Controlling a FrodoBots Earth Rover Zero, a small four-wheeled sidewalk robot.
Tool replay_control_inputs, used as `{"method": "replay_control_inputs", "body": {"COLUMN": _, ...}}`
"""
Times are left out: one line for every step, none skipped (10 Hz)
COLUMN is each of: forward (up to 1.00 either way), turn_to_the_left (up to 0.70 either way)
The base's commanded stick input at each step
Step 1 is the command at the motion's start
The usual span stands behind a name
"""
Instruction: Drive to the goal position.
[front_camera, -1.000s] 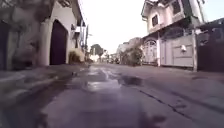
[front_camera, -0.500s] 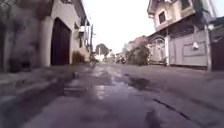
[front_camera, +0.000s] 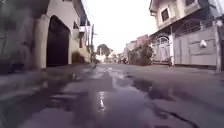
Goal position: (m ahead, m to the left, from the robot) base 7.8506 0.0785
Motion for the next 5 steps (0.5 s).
{"method": "replay_control_inputs", "body": {"forward": 1.00, "turn_to_the_left": 0.00}}
{"method": "replay_control_inputs", "body": {"forward": 1.00, "turn_to_the_left": 0.00}}
{"method": "replay_control_inputs", "body": {"forward": 1.00, "turn_to_the_left": 0.00}}
{"method": "replay_control_inputs", "body": {"forward": 1.00, "turn_to_the_left": 0.00}}
{"method": "replay_control_inputs", "body": {"forward": 1.00, "turn_to_the_left": 0.00}}
